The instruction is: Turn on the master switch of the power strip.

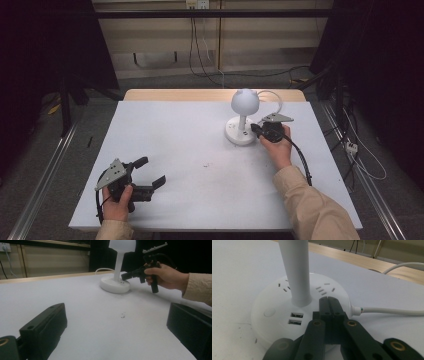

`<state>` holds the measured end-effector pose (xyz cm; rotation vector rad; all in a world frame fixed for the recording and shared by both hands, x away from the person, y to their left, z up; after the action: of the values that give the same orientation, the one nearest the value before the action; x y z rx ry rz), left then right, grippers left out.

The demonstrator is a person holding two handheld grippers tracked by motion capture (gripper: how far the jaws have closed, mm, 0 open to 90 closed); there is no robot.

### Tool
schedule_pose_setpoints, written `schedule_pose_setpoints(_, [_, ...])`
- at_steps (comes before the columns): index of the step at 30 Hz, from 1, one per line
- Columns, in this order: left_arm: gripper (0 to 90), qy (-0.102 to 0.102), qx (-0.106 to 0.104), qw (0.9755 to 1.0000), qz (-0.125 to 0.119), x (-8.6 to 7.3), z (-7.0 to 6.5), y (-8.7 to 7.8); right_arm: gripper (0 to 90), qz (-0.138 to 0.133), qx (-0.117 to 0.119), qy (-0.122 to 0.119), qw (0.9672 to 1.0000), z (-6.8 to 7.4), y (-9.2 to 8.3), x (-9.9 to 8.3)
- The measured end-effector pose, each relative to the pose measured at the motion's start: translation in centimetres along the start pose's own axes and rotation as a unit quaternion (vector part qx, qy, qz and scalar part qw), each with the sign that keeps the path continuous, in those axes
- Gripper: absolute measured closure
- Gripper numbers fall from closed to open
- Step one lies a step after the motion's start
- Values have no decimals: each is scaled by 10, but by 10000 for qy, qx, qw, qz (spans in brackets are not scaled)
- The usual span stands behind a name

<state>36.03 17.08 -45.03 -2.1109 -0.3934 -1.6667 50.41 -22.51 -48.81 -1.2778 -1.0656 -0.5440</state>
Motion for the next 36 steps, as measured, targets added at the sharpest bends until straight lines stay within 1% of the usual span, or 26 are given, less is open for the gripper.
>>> schedule_pose_setpoints(2, [25, 6, -5, 10000, 8, 0, 0, 0, 900, 22, -27, -76, 10000, 0, 0, 1])
schedule_pose_setpoints(7, [25, -6, 6, 10000, 9, -1, 0, 0, 900, 21, -69, -71, 9999, 1, 0, 0])
schedule_pose_setpoints(12, [25, 3, -8, 10000, 9, 0, 0, 0, 900, 48, -137, -119, 9998, 2, 0, 0])
schedule_pose_setpoints(13, [25, 2, -6, 10000, 6, 0, 0, 0, 900, 46, -140, -132, 9998, 2, 0, 0])
schedule_pose_setpoints(15, [25, -14, 3, 10000, -6, 0, 0, 0, 900, 57, -127, -48, 9999, 2, 0, 0])
schedule_pose_setpoints(17, [25, -6, -2, 10000, 15, -1, 0, 0, 900, 53, -144, -88, 9998, 2, 0, 0])
schedule_pose_setpoints(21, [25, 3, 19, 10000, 9, 0, 1, -2, 900, 56, -140, -83, 9999, 2, 0, 0])
schedule_pose_setpoints(23, [25, 2, 17, 10000, 4, 0, 1, -2, 900, 69, -143, -136, 9998, 3, 0, 0])
schedule_pose_setpoints(25, [25, -2, 19, 10000, -2, 0, 1, -2, 900, 86, -117, -77, 9999, 2, 0, 0])
schedule_pose_setpoints(27, [25, 11, 27, 10000, 16, -1, 1, -2, 900, 142, -129, -112, 9998, 3, 0, 0])
schedule_pose_setpoints(29, [25, 27, 20, 10000, 14, 0, 1, -3, 900, 105, -163, -168, 9997, 3, 0, -1])
schedule_pose_setpoints(31, [25, 6, 34, 10000, -27, 0, 1, -3, 900, 93, -173, -184, 9996, 3, 0, -1])
schedule_pose_setpoints(33, [25, -9, 38, 10000, -18, 0, 1, -4, 900, 106, -193, -211, 9995, 3, -1, 0])
schedule_pose_setpoints(35, [25, 2, 35, 10000, -14, 0, 1, -3, 900, 92, -163, -262, 9995, 4, -1, 0])
schedule_pose_setpoints(36, [25, 0, 32, 10000, -10, 0, 1, -4, 900, 99, -129, -183, 9997, 3, -1, 0])
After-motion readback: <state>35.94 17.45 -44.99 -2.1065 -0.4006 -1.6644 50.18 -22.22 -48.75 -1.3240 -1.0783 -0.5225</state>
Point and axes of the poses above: each handheld gripper's, and its own axes: y roughly forward along the jaws, x roughly out of its top, z roughly to its left, the point moved 6 cm from there along y, roughly forward along the jaws, and after that the axes turned 8 degrees about -x, right-handed, at the moved point
